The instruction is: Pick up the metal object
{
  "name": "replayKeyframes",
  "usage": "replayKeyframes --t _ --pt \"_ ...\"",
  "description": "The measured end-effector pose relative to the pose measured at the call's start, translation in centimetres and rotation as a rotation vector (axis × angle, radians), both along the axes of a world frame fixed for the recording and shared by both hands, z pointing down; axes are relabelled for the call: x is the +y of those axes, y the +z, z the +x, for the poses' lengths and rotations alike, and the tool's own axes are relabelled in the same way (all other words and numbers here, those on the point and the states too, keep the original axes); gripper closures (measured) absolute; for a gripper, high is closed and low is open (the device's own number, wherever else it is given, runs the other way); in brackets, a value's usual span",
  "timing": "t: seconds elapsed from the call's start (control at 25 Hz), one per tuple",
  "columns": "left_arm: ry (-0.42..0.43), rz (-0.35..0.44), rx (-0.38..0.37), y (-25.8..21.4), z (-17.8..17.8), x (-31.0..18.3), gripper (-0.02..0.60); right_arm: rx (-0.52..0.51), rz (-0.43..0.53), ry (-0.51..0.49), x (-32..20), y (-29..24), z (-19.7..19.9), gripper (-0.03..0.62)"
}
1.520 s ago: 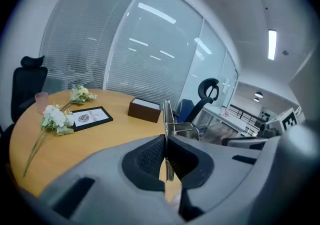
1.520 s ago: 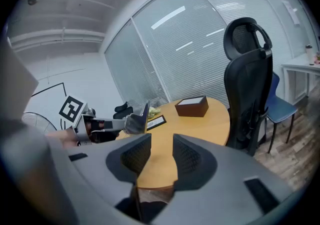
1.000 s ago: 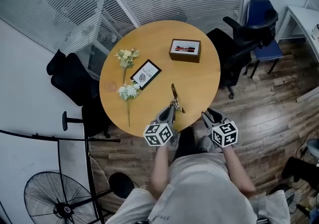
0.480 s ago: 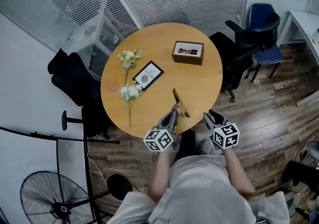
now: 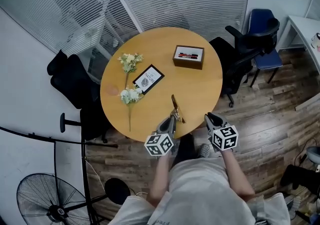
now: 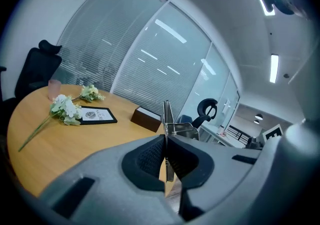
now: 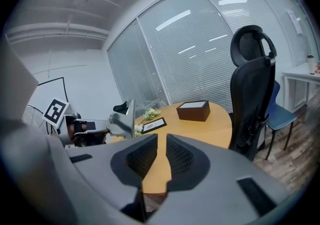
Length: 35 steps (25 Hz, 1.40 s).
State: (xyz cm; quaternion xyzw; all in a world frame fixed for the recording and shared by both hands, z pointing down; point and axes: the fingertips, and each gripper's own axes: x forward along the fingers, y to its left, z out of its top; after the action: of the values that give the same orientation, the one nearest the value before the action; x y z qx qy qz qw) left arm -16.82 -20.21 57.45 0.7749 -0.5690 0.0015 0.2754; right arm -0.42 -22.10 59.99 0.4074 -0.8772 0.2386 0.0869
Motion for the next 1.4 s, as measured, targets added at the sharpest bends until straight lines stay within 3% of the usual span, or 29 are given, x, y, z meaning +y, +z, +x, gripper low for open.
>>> replayKeyframes --t 0.24,0.36,0.64,1.4 --pt "0.003 -0.004 -0.096 0.3 -0.2 0.7 0.571 -0.007 0.001 -0.015 0.3 0.1 -0.5 0.585" --pt "-0.002 -0.003 -0.104 0.4 -0.5 0.9 0.571 -0.008 0.009 -0.025 0.5 0.0 -1.0 0.595" --pt "-0.04 -0.015 0.022 0.9 -1.1 1.0 0.571 0.009 0.016 -0.021 0.5 0.2 -0.8 0.597" --pt "-0.068 -0.032 0.057 1.4 -2.1 0.9 0.571 0.004 0.009 -0.05 0.4 0.4 -1.9 0.597"
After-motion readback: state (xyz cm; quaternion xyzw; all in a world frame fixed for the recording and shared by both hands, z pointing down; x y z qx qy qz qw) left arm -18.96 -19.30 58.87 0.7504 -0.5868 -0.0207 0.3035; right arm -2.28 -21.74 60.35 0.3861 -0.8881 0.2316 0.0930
